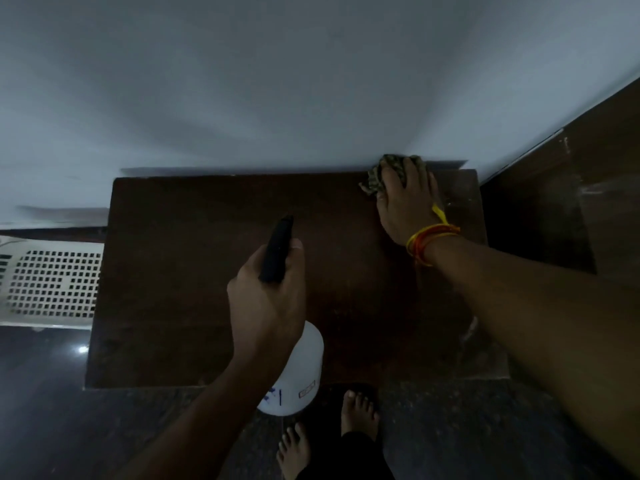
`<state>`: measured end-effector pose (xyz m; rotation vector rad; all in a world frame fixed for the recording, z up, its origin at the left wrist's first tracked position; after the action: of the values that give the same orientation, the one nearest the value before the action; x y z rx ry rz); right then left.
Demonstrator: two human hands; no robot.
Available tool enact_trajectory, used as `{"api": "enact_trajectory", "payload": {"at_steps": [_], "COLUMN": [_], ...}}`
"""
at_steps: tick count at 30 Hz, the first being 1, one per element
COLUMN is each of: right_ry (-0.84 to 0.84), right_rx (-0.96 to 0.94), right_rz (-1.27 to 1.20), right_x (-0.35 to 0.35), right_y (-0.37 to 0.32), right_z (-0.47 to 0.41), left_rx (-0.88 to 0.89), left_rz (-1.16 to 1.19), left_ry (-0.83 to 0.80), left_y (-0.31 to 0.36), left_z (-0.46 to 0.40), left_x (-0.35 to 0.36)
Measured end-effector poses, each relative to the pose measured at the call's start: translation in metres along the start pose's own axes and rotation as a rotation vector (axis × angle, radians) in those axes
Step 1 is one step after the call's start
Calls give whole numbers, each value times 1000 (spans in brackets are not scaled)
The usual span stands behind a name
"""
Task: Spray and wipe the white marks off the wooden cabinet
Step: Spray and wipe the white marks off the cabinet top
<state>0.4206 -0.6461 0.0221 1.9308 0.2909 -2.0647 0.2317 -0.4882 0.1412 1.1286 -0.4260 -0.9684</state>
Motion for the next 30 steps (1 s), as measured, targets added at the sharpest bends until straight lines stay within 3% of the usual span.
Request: {"api": "enact_trajectory", "payload": {"at_steps": [13,30], "right_ry": [-66,-128], "right_rx": [3,66], "right_rz": [-18,-10], "right_x": [1,12], "right_y": [14,15], "right_z": [17,174], "left_rx": [33,47], "left_rz": [22,2], "left_ry": [-25,-43], "left_y": [-3,-12], "left_z": [15,59], "left_x": [18,16]}}
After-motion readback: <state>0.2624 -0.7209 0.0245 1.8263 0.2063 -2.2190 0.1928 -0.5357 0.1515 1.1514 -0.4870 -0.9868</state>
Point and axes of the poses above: each hand's wrist, its own z-axis away from the middle knuckle, its own x-axis out of the palm, y = z × x, the point moved 3 cm from there along -z, towards the middle knuckle, and after that the axes turned 12 degrees about z, right-handed, at the moved point
